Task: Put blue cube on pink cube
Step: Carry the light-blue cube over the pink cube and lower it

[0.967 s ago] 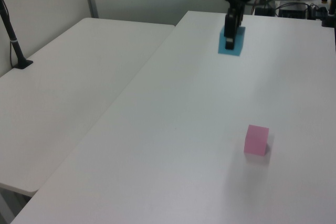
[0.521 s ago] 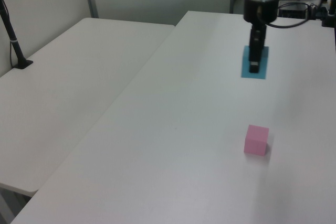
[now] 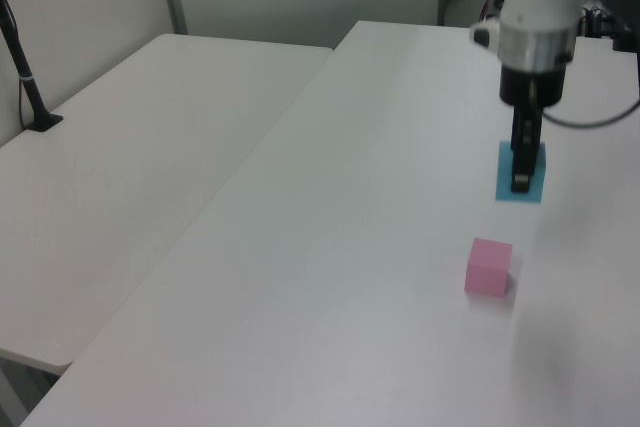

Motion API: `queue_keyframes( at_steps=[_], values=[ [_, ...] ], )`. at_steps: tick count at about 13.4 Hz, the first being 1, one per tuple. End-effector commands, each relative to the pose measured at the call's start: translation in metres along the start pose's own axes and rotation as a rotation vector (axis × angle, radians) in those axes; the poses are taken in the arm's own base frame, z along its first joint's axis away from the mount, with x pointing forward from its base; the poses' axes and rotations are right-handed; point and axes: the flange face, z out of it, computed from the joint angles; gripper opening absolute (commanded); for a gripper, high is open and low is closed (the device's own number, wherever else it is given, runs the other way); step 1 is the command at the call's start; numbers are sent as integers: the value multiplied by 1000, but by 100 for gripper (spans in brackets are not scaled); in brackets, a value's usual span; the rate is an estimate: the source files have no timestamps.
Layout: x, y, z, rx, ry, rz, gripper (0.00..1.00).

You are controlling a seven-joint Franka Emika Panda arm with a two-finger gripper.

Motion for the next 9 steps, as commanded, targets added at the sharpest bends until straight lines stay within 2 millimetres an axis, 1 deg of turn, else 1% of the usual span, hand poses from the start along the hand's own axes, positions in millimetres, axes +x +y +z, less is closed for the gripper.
queue_keyframes(
  at_steps=[1, 2, 4, 7, 9],
  values=[
    [-16, 12, 64, 30, 35, 24, 34],
    [-17, 13, 75, 29, 44, 21, 34],
    [-8, 16, 91, 33, 59, 34, 34],
    [0, 19, 98, 36, 80, 68, 34],
    [2, 17, 107, -5, 92, 62, 34]
  ],
)
